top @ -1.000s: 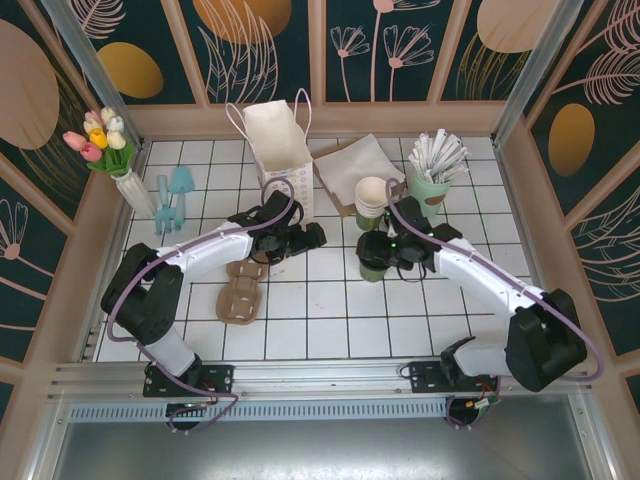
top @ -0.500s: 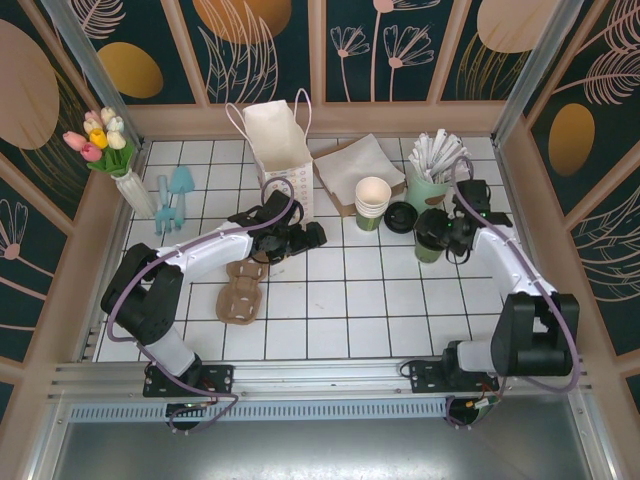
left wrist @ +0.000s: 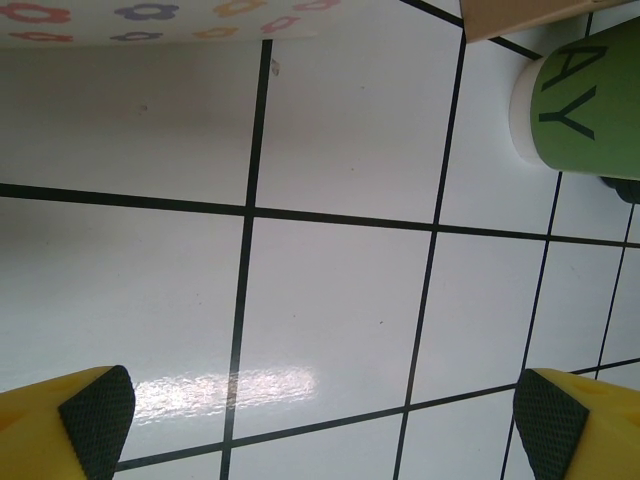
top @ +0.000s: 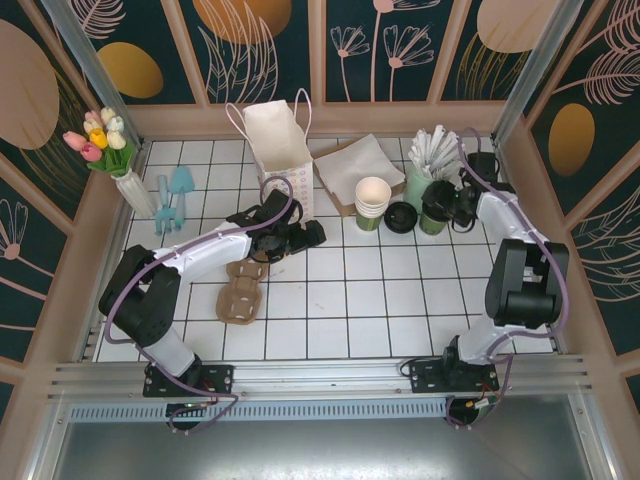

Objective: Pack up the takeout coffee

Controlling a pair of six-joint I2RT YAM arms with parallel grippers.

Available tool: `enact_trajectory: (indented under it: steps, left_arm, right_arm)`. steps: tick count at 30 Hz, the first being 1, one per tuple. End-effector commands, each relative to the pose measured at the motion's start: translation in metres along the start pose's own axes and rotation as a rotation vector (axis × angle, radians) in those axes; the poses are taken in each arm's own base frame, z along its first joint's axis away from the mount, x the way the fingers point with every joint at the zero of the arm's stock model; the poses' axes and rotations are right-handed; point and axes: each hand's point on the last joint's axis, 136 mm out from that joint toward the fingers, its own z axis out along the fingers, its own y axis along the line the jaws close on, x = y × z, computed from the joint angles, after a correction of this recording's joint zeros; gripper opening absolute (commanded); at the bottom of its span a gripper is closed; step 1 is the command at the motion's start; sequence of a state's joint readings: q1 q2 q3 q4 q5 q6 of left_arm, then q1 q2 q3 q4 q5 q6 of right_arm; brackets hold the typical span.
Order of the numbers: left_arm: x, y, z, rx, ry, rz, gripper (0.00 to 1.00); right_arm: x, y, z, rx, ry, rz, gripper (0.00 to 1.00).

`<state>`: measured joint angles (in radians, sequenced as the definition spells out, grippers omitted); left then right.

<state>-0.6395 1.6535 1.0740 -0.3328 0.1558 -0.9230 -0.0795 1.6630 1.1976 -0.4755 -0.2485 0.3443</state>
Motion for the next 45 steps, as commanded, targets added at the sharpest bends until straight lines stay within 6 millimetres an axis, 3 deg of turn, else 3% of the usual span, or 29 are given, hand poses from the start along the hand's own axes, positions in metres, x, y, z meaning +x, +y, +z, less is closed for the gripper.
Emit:
enact_trajectory:
  steps: [1,12,20,26,33,45]
  left_arm:
    - [-0.013,-0.014,-0.010,0.029,-0.045,-0.002,0.99]
    - [-0.014,-0.013,-0.007,0.021,-0.043,-0.001,0.99]
    - [-0.013,-0.011,-0.006,0.017,-0.040,-0.002,0.99]
    - [-0.013,-0.012,-0.007,0.020,-0.041,-0.002,0.99]
    - [-0.012,-0.012,-0.006,0.024,-0.038,-0.001,0.98]
    - [-0.011,-0.012,-0.008,0.031,-0.043,0.001,0.98]
  right_arm:
    - [-0.013,0.008,0.010,-0.033,0.000,-0.029,0.75]
    - [-0.040,0.016,0.040,-0.022,0.019,-0.043,0.75]
    - [-0.040,0.031,0.053,-0.056,0.058,-0.052,0.77]
    - [-0.035,0.042,0.050,-0.064,0.079,-0.077,0.79]
    - [-0.034,0.041,0.050,-0.046,0.092,-0.088,0.83]
    - [-0.045,0.043,0.036,-0.029,0.041,-0.093,0.90]
